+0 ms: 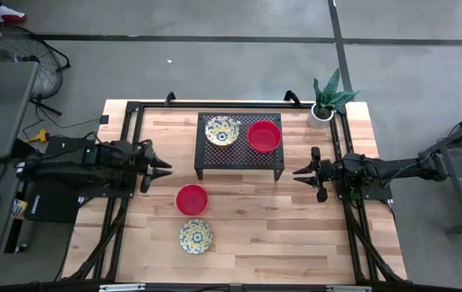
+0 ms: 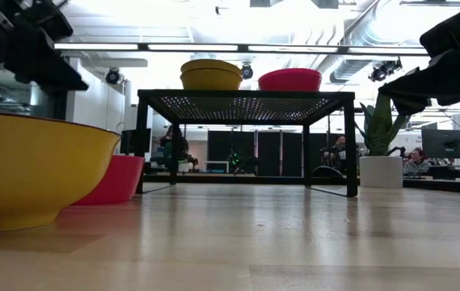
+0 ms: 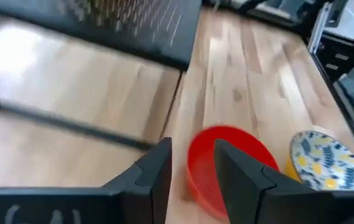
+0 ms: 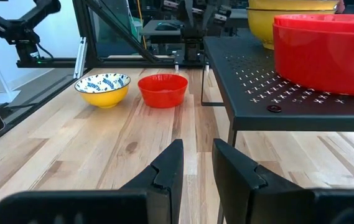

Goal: Pick & Place Mini bowls
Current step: Stack the red bowl on the red bowl on the shelf

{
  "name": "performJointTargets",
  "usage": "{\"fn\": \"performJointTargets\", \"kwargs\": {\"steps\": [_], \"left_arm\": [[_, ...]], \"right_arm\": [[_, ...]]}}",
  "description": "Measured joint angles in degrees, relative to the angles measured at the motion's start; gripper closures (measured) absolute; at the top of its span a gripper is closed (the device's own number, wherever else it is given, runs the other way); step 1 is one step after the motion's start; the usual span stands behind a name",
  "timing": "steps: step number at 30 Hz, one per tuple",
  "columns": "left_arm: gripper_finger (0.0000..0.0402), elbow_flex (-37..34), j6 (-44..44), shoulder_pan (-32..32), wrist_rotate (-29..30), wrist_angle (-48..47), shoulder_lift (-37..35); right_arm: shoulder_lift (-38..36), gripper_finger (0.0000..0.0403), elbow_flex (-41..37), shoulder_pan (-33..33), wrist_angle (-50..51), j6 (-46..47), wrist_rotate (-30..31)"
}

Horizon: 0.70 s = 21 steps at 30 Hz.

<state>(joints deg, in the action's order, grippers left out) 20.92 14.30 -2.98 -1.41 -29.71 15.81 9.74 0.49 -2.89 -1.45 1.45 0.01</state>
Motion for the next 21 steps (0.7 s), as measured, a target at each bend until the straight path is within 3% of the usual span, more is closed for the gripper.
{"fn": "performJointTargets", "kwargs": {"steps": [9, 21], "left_arm": [[0.0284, 5.3, 9.6, 1.4, -4.1, -4.8, 13.8], [0.0284, 11.5, 28.6, 16.7, 7.4, -4.8, 32.8]], "right_arm": [[0.0, 0.0329, 0.0, 0.0, 0.0, 0.0, 0.0], [0.0, 0.0329, 0.0, 0.0, 0.0, 0.0, 0.0]]}}
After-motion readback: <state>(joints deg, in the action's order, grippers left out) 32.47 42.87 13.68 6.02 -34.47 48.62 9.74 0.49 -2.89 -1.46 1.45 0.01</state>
